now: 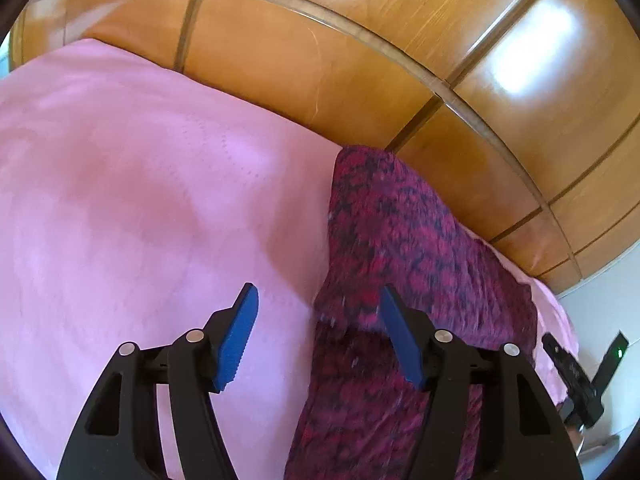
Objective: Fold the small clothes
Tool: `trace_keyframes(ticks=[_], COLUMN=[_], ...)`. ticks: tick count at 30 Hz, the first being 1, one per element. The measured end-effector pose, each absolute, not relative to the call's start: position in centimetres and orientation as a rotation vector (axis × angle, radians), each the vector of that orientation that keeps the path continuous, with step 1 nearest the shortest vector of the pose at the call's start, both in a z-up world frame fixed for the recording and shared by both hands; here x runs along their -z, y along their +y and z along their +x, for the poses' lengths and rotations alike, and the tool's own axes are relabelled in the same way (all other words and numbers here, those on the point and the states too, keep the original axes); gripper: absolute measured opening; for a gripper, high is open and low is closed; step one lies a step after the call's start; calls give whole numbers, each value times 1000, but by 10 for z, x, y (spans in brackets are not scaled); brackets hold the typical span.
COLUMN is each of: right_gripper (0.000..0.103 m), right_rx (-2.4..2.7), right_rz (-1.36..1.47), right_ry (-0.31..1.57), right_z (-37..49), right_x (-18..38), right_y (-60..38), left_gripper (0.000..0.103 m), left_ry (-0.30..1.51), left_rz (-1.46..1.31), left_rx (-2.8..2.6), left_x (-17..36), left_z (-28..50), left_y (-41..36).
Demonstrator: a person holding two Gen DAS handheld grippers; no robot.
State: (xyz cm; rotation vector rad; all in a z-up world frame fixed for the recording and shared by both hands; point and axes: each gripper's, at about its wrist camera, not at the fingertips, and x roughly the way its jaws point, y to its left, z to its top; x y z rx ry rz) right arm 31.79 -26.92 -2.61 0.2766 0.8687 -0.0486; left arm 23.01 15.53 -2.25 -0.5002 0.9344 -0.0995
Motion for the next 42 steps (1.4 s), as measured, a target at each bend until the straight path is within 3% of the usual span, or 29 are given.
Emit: trace_keyframes(ticks=[6,13,14,18,20,23,28,33,38,42], right_gripper=[50,50,50,50,50,50,51,51,51,51], right_rx=[-39,-61,-58,-42,-36,-45,-43,-16,-19,-17], right_rz=[216,135,128,80,53,1,-5,3,6,3], right_ry=[834,869,873,896,918,915,898,901,892,889], right_z=[325,349,352,358,358,341,328,334,335,335], right_x=[10,26,28,40,49,57,66,69,69,68], right_y=[-236,-208,-206,-202,-200,-199,-198,-194,-195,-195], left_gripper=[71,71,69,28,20,18,16,16,16,16], left_ry=[960,1016,1013,992,949,880,946,937,775,811], left_rz=[-654,-768,-780,-771,-692,-512,-258,-201,-163,-97], left_rx=[151,185,190,253,232,175,33,-36,21,121], left_x=[31,56,58,56,48,37,65,49,12,26], left_z=[285,338,343,354,348,329,332,329,276,249], left_y=[171,169,167,152,145,128,98,87,77,53])
